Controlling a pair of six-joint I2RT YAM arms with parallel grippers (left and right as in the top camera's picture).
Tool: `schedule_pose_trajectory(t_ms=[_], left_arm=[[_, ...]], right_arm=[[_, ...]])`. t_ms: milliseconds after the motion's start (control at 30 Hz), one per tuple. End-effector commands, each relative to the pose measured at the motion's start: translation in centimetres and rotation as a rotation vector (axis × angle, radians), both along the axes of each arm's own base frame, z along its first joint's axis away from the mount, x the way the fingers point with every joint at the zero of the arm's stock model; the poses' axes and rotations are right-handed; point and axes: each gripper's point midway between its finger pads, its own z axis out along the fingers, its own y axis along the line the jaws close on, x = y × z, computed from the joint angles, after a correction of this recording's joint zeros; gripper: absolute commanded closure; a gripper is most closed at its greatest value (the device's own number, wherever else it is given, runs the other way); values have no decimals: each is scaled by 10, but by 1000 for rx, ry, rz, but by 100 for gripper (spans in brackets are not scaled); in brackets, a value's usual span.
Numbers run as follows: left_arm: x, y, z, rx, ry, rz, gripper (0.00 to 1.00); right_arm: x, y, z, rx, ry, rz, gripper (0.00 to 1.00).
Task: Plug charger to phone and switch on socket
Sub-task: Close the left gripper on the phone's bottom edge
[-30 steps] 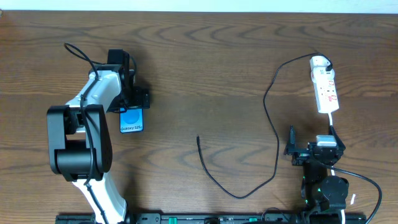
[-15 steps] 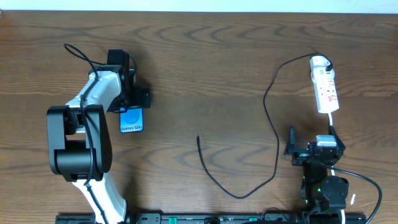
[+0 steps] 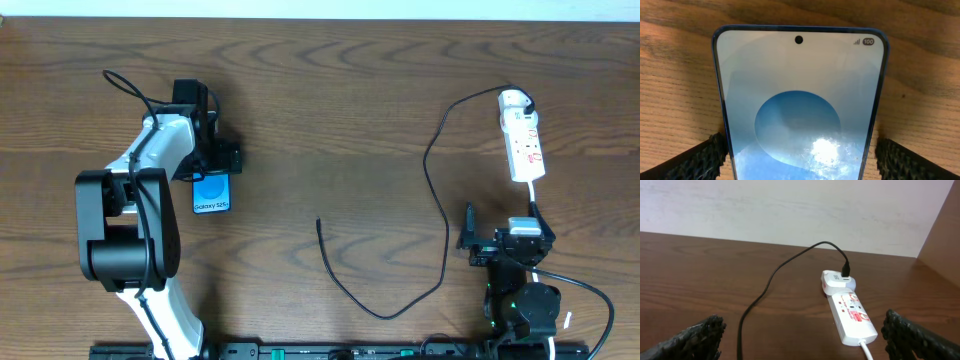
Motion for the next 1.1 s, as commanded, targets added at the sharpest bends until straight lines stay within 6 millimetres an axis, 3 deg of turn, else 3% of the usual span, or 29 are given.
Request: schedule_pose_trajectory(t_ms=[0, 800, 1067], left_arm=[[-18, 5, -17, 29, 69, 2, 2], [-22, 5, -19, 31, 84, -28, 1], [-23, 5, -19, 31, 84, -28, 5]], right_arm=[[0, 3, 0, -13, -1, 14, 1], [0, 3, 0, -13, -1, 14, 1], [0, 3, 0, -13, -1, 14, 1]])
